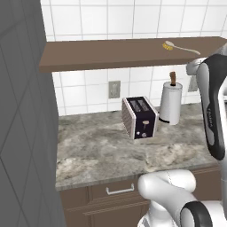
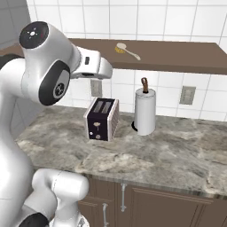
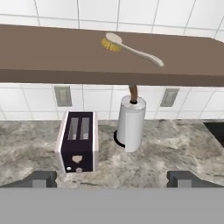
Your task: Open the cabinet. Pick the dish brush and place it next to the sink. Then close the cabinet.
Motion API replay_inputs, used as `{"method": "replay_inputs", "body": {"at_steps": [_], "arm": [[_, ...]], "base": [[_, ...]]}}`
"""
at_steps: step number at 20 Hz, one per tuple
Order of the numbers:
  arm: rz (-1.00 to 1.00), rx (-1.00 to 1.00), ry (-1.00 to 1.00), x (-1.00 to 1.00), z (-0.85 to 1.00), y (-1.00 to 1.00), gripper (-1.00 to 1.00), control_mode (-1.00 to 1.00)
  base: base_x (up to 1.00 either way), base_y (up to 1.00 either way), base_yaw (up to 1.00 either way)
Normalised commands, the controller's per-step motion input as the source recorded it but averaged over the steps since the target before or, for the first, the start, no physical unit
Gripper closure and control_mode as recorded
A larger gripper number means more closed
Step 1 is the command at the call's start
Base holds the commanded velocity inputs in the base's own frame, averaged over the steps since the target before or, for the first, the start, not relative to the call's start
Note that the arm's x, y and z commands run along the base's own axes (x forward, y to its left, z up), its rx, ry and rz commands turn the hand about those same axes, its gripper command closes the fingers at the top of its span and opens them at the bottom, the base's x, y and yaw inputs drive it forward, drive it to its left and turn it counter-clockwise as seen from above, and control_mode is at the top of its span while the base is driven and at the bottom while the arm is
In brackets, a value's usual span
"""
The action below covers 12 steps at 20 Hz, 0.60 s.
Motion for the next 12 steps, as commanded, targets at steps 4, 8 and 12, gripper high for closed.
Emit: {"method": "replay_inputs", "body": {"at_steps": [4,8,12], "arm": [[-0.06,0.00,0.00,0.25,0.06,0.00,-1.00,-1.00],[-0.06,0.00,-0.01,0.38,0.00,0.00,-1.00,-1.00],[-0.04,0.00,-0.01,0.41,0.02,0.00,-1.00,-1.00]], "base": [[0.00,0.00,0.00],[0.00,0.00,0.00],[0.00,0.00,0.00]]}}
